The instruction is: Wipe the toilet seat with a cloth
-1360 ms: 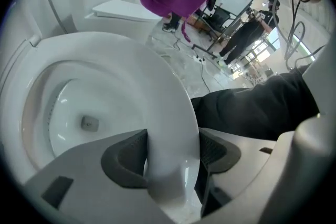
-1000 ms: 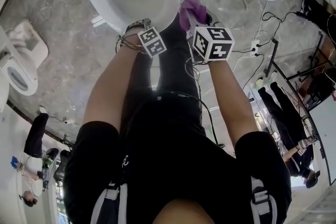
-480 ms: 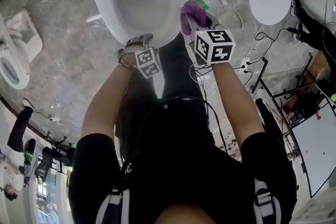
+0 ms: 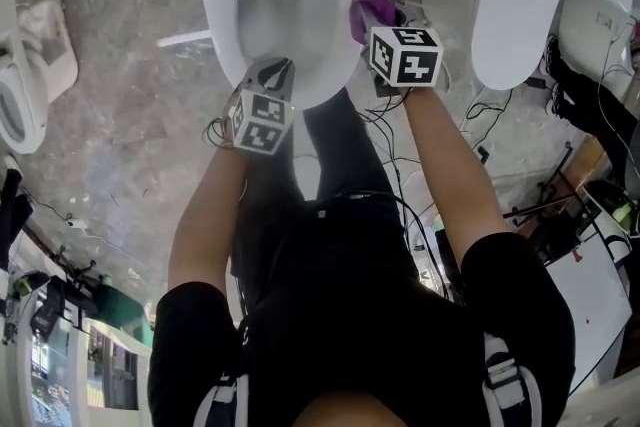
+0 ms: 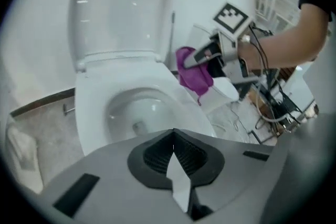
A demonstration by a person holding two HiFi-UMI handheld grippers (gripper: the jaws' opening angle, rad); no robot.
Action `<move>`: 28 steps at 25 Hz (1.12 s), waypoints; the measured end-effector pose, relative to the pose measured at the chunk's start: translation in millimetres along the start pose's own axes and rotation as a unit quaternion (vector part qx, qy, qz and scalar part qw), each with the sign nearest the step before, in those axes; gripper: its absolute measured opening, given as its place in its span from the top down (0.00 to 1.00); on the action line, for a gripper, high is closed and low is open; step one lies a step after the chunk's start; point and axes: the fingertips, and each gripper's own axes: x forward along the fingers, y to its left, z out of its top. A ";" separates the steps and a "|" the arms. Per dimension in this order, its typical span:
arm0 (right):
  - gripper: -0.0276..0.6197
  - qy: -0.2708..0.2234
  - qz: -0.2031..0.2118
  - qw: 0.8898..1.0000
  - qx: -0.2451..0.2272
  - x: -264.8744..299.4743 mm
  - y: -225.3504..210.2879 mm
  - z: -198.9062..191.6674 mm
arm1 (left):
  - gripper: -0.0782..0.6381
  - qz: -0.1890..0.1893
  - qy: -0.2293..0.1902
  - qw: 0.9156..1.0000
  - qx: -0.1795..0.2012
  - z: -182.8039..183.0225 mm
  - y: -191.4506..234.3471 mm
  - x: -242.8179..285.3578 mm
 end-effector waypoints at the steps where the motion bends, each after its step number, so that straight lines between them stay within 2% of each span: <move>1: 0.87 -0.001 -0.008 1.000 -0.005 5.9 -5.2 6.9 | 0.88 0.019 -0.012 0.999 -0.025 9.3 11.7 -3.3; 4: 0.87 -0.003 -0.035 0.999 -0.020 26.5 -17.6 24.0 | 0.88 0.051 -0.022 0.996 -0.071 24.3 41.4 -16.8; 6: 0.87 -0.002 -0.055 0.997 -0.058 42.6 -27.9 36.2 | 0.88 0.066 -0.031 0.993 -0.092 34.0 55.0 -26.7; 9: 0.87 0.002 -0.075 0.988 -0.136 67.3 -45.2 59.0 | 0.88 0.082 -0.039 0.990 -0.110 44.9 66.2 -34.6; 12: 0.87 0.005 -0.087 0.977 -0.197 90.6 -59.1 78.1 | 0.88 0.121 -0.022 0.985 -0.119 38.3 79.8 -38.6; 16: 0.87 0.022 -0.110 0.965 -0.237 115.1 -77.0 89.5 | 0.88 0.136 -0.009 0.976 -0.169 28.1 88.4 -45.2; 18: 0.87 0.026 -0.115 0.965 -0.233 123.3 -82.2 89.0 | 0.88 0.132 -0.010 0.973 -0.186 27.2 86.6 -47.4; 21: 0.87 0.012 -0.124 0.968 -0.217 127.6 -81.4 88.7 | 0.88 0.123 -0.004 0.974 -0.189 25.1 82.3 -46.3; 26: 0.87 -0.004 -0.111 0.988 -0.108 123.5 -76.3 72.6 | 0.88 0.110 0.008 0.976 -0.185 20.3 73.5 -46.4; 28: 0.87 -0.006 -0.096 0.991 -0.092 123.2 -68.2 66.0 | 0.88 0.108 0.007 0.977 -0.186 23.6 71.3 -47.5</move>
